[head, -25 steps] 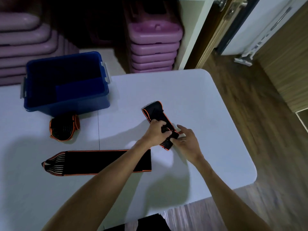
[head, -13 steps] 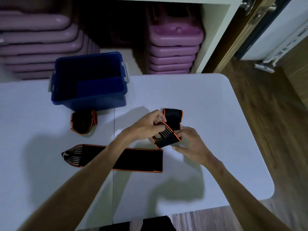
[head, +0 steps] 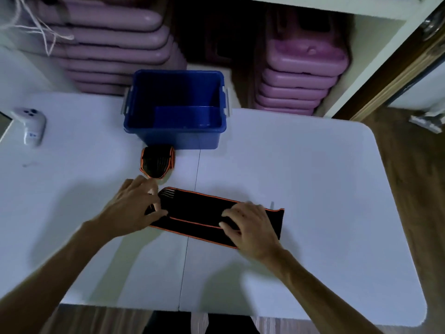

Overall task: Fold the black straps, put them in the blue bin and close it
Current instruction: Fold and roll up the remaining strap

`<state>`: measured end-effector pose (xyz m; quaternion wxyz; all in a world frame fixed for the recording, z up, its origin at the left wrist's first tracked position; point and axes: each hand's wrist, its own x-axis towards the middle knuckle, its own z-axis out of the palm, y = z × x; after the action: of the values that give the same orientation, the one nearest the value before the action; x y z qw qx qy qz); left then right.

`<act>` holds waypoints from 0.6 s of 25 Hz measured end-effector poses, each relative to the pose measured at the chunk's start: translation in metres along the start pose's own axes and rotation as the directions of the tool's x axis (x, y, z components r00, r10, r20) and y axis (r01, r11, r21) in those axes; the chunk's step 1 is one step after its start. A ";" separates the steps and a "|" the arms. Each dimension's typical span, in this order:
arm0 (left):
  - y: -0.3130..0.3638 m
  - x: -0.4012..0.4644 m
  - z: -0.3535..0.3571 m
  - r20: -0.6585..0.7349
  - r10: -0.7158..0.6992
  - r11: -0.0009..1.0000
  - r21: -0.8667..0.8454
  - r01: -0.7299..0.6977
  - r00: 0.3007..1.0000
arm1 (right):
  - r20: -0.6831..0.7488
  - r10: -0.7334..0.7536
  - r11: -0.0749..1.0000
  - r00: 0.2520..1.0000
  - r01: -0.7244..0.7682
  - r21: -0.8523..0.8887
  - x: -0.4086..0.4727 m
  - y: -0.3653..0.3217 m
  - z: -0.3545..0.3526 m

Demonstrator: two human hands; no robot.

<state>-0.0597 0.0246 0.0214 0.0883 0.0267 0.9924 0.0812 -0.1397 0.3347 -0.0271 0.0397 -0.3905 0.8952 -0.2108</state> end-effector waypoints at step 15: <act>0.001 -0.022 0.032 -0.135 -0.707 0.688 -0.360 0.630 0.694 | 0.299 0.480 0.575 0.825 -0.553 0.602 -0.008 0.057 -0.062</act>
<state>-0.0328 0.0287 -0.0056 -0.0178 -0.3643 0.9119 0.1883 -0.1873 0.3965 0.0054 0.2821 -0.0816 0.8297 -0.4746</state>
